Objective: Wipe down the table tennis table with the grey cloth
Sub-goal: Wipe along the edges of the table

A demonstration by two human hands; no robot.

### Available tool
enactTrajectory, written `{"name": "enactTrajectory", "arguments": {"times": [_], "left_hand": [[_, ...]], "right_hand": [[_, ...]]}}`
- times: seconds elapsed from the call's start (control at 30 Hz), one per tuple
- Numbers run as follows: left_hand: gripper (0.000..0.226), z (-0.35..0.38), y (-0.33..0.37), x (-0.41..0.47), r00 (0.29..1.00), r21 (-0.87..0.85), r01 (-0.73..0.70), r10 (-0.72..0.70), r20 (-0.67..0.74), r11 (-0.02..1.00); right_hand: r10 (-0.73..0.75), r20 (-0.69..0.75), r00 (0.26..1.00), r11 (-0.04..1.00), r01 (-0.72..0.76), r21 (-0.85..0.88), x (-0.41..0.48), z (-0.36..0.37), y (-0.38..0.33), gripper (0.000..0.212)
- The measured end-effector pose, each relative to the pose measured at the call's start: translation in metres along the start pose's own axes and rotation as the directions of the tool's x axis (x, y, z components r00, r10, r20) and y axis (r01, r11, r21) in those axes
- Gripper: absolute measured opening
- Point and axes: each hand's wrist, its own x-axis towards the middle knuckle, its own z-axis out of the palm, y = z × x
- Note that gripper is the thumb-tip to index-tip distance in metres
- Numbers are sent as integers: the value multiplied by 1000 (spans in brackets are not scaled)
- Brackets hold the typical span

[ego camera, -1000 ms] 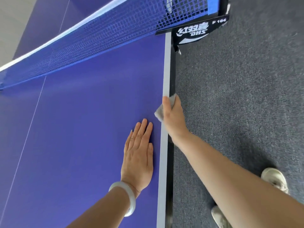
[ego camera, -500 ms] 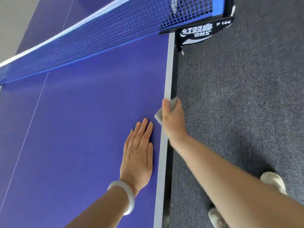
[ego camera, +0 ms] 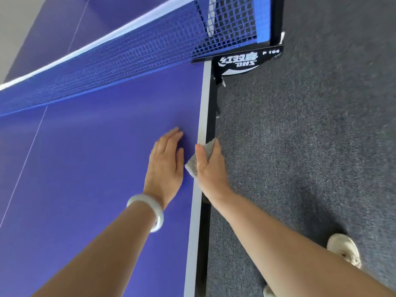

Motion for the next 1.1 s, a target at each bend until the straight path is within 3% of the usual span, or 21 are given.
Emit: {"name": "enactTrajectory", "arguments": {"times": [0.1,0.3,0.53,0.8,1.0,1.1], "left_hand": [[49,12,-1,29,998,69,12,-16,54,998],[51,13,-3,29,999,21,15,-16,41,1000],[57,11,0,32,997,48,38,-41,69,998],[58,12,1,32,997,58,37,-41,63,998],[58,11,3,32,997,72,41,-46,68,997],[58,11,4,33,996,69,46,-51,68,997]], "right_hand": [[-20,1,1000,1000,19,22,0,0,3,75],[-12,-11,1000,1000,12,21,3,2,0,74],[-13,-62,998,1000,14,20,123,-10,-77,69],[-247,-68,967,969,245,-34,77,-4,-40,65],[33,-51,998,995,-38,-92,167,-15,-109,54],[58,-65,996,990,-65,-123,177,-16,-122,56]]}}
